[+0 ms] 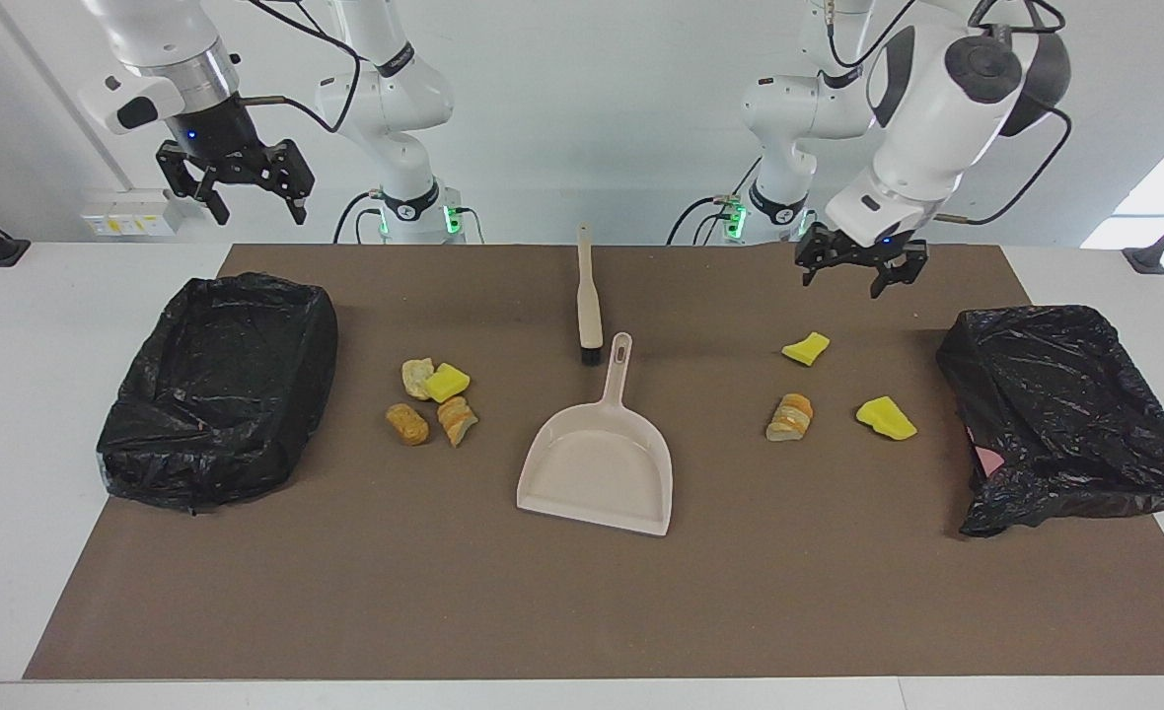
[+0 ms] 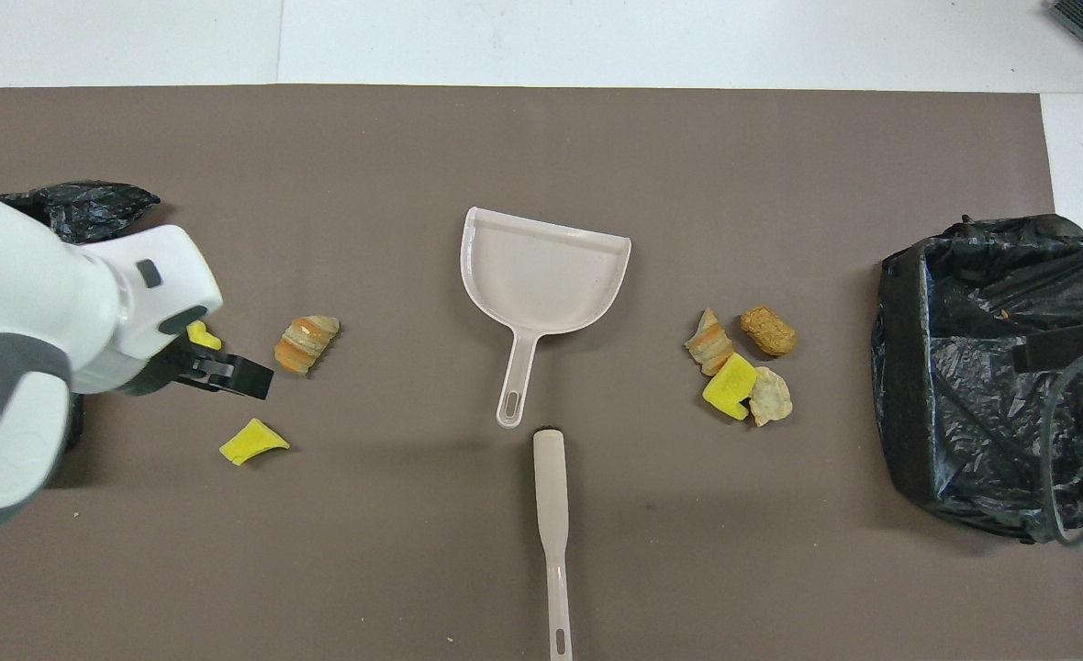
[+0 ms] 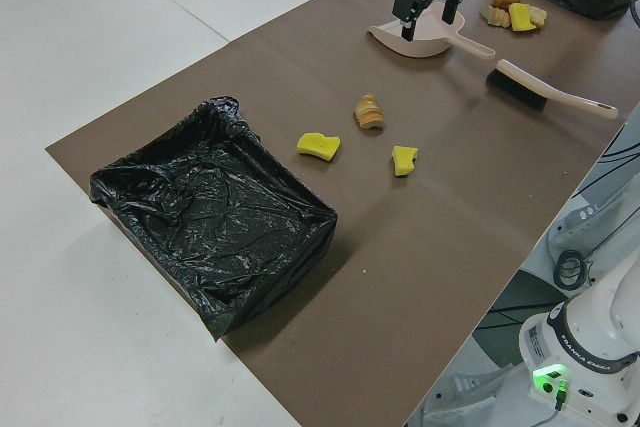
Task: Sweep and dump trash in bin
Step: 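Move the left gripper down to the beige brush and grasp its handle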
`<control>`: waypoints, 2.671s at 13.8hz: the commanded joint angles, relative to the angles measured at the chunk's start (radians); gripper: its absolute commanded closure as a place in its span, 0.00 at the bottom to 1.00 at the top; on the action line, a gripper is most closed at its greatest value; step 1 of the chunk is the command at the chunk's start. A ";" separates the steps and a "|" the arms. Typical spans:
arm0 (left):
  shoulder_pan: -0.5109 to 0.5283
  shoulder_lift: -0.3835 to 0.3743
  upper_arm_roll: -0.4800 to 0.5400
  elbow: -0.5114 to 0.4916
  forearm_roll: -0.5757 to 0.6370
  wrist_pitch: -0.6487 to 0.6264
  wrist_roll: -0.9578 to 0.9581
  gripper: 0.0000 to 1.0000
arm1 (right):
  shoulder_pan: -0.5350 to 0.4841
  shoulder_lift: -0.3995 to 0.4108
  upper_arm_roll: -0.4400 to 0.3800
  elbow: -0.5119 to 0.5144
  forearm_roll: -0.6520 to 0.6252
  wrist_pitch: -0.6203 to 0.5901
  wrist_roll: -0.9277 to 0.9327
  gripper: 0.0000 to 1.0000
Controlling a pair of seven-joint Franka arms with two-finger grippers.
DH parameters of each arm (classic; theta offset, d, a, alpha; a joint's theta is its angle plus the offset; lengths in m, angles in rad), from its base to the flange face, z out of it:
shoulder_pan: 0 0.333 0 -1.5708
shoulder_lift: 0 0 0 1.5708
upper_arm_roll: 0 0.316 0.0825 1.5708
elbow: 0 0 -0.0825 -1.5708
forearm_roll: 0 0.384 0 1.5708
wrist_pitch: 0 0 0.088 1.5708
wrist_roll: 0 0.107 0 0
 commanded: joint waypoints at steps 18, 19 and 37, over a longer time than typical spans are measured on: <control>-0.760 0.052 0.020 -0.430 -0.149 0.624 -0.639 0.00 | -0.015 -0.032 0.002 -0.033 0.006 -0.011 -0.030 0.00; -0.792 0.054 0.020 -0.452 -0.149 0.653 -0.667 0.00 | -0.017 -0.032 0.000 -0.033 0.006 -0.011 -0.030 0.00; -0.760 0.035 0.024 -0.461 -0.132 0.606 -0.741 1.00 | -0.017 -0.032 -0.003 -0.033 0.006 -0.014 -0.032 0.00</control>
